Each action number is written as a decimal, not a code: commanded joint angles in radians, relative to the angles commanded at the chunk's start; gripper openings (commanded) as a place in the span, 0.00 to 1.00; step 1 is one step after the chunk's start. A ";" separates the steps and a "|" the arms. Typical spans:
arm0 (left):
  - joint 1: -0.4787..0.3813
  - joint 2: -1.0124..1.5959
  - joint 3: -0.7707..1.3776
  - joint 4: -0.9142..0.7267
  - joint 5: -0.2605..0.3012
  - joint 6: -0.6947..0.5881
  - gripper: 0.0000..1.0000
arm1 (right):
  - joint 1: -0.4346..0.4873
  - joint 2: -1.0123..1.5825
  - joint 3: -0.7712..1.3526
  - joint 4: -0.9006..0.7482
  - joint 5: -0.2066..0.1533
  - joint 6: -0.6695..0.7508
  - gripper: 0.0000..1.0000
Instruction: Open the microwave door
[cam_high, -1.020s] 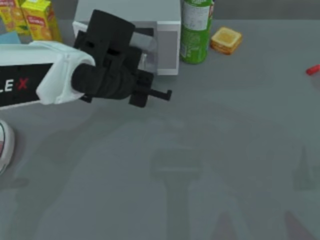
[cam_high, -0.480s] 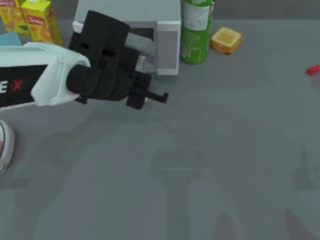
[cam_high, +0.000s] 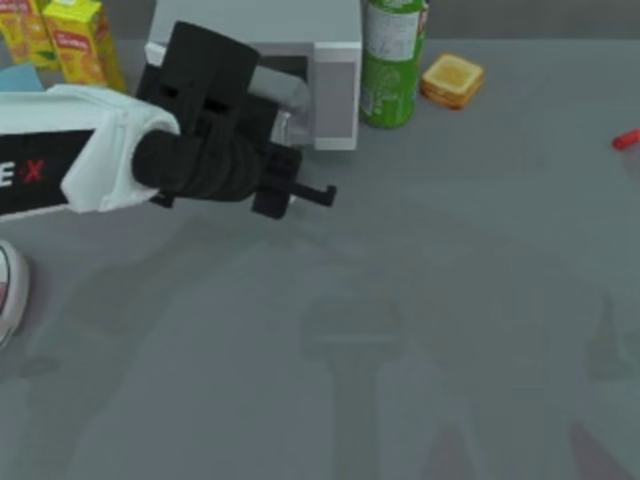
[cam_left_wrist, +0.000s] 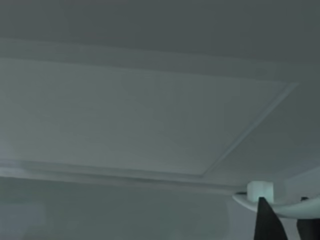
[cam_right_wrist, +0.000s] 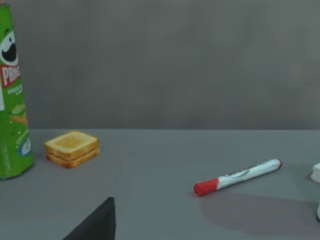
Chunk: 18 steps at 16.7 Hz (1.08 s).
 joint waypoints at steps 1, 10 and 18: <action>0.000 0.000 0.000 0.000 0.000 0.000 0.00 | 0.000 0.000 0.000 0.000 0.000 0.000 1.00; 0.000 0.000 0.000 0.000 0.000 0.000 0.00 | 0.000 0.000 0.000 0.000 0.000 0.000 1.00; 0.013 -0.018 -0.020 0.004 0.033 0.036 0.00 | 0.000 0.000 0.000 0.000 0.000 0.000 1.00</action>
